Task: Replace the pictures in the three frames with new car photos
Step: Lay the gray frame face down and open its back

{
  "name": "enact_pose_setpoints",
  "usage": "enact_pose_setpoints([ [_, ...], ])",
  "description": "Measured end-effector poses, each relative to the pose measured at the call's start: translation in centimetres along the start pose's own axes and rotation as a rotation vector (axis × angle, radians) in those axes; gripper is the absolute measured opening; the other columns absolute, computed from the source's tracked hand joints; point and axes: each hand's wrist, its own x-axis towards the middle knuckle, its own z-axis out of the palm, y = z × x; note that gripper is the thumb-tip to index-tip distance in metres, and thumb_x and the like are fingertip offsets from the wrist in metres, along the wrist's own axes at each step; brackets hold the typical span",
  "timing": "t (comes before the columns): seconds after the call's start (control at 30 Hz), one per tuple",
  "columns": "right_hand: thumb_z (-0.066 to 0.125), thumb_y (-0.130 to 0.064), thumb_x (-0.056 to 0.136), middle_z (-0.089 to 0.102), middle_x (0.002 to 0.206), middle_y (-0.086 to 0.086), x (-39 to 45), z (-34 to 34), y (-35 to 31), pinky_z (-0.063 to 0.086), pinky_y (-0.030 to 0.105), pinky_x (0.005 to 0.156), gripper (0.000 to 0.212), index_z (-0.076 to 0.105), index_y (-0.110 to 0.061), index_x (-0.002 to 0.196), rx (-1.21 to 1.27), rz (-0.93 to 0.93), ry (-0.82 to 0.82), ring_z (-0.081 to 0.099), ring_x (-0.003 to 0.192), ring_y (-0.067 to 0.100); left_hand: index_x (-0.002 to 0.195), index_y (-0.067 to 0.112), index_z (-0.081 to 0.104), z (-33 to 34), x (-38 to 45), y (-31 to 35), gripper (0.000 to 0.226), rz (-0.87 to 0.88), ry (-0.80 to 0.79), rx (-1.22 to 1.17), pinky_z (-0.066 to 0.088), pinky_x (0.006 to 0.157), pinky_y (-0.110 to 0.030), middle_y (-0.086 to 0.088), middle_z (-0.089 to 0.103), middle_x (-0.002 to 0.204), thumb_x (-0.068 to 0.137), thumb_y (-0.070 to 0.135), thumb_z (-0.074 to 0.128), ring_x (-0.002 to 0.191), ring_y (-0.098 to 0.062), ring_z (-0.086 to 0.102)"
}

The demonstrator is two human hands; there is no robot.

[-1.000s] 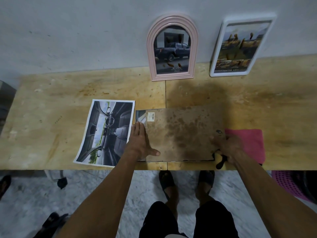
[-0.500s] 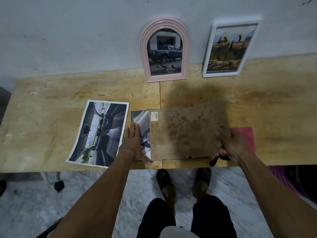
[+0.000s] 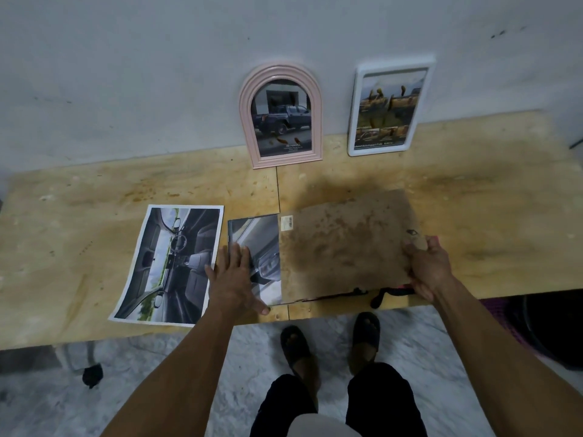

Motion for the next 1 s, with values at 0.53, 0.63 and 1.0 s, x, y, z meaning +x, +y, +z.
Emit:
enact_pose_setpoints([
  [0.53,0.064,-0.018,0.089,0.062,0.111,0.019,2.8,-7.2,-4.5,0.052,0.055,0.077,0.012,0.057,-0.021,0.098,0.000,-0.026,0.038,0.062,0.089,0.034,0.101,0.005,0.071,-8.6,-0.2,15.2,0.027,-0.002,0.101,-1.270,0.059,0.080,-0.045,-0.007,0.075,0.094,0.087,0.028,0.076,0.086,-0.025,0.069],
  [0.63,0.067,-0.024,0.079,0.067,0.106,0.010,5.4,-9.9,-6.3,0.055,0.052,0.070,0.019,0.062,-0.029,0.097,-0.082,-0.029,0.074,0.067,0.088,0.034,0.114,0.006,0.064,-9.5,0.9,19.9,0.052,-0.101,0.100,-1.241,0.059,0.088,-0.047,-0.008,0.076,0.100,0.069,0.006,0.089,0.094,-0.024,0.071],
  [1.0,0.069,-0.033,0.077,0.072,0.094,-0.001,17.9,-15.2,-9.6,0.060,0.047,0.072,0.019,0.068,-0.033,0.095,-0.497,-0.106,0.187,0.069,0.083,0.023,0.085,0.013,0.055,-11.3,6.8,31.4,0.029,-0.203,0.132,-1.177,0.049,0.081,-0.012,0.001,0.055,0.083,0.079,-0.002,0.079,0.076,-0.009,0.052],
])
